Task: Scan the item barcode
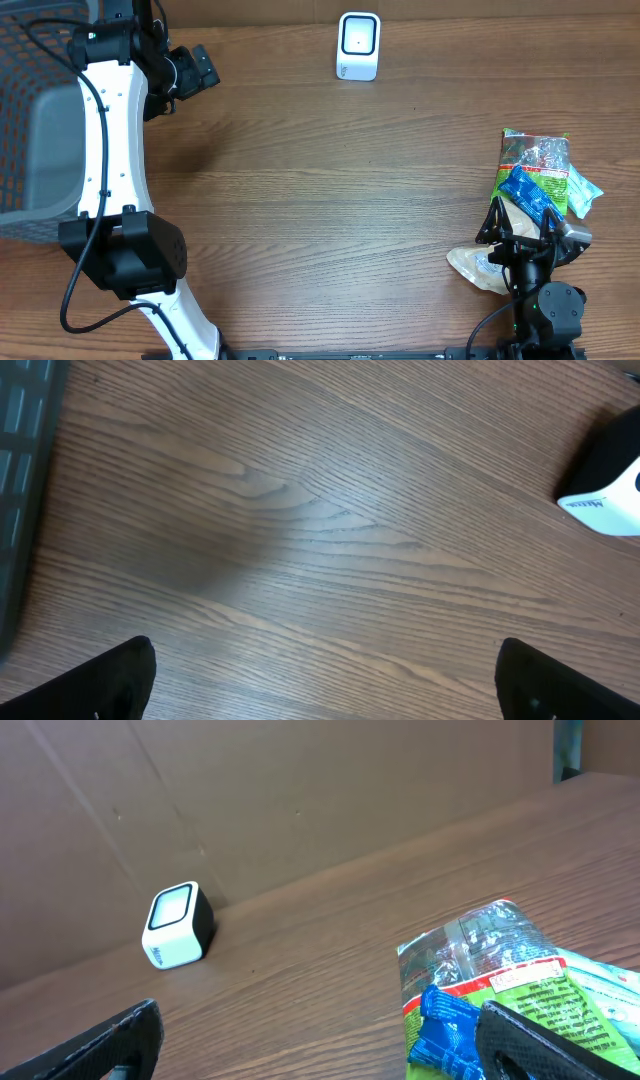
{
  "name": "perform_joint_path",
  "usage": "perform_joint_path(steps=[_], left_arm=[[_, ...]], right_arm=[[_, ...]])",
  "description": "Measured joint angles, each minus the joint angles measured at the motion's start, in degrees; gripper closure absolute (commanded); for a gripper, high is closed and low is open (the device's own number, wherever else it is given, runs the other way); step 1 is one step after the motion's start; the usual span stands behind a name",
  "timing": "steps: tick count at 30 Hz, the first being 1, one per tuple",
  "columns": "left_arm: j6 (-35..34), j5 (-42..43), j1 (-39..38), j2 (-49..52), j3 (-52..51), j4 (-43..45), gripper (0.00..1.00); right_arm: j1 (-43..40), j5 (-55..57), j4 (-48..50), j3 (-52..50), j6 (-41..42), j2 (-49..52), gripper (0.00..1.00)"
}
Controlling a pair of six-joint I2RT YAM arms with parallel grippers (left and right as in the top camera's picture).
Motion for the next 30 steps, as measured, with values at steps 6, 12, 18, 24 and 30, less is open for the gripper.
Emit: perform_joint_path(steps=[6,12,18,24,30], left_arm=[[0.0,-0.07,-0.76,-0.26,-0.04,0.02,0.0],[1.05,-8.48,-8.31,-8.46,-1.09,3.93,0.0],[3.69,-14.21,-16.98,-25.7,-2.71,15.65,0.0],[12.11,-10.47,-16.61,-44.24,-22.08,38.47,0.0],[22.56,-2.08,-13.03,-59.1,-55.93,56.33,0.0]], right_arm=[[0.0,0.0,0.02,0.0,-0.02,0.0,0.0],[0.0,0.0,0.0,0.0,0.0,0.0,0.0],[0.0,0.0,0.0,0.0,0.0,-0.02,0.0],[0.0,0.0,0.04,0.0,-0.02,-0.02,0.0],[0.0,0.0,0.04,0.0,0.0,-0.02,0.0]])
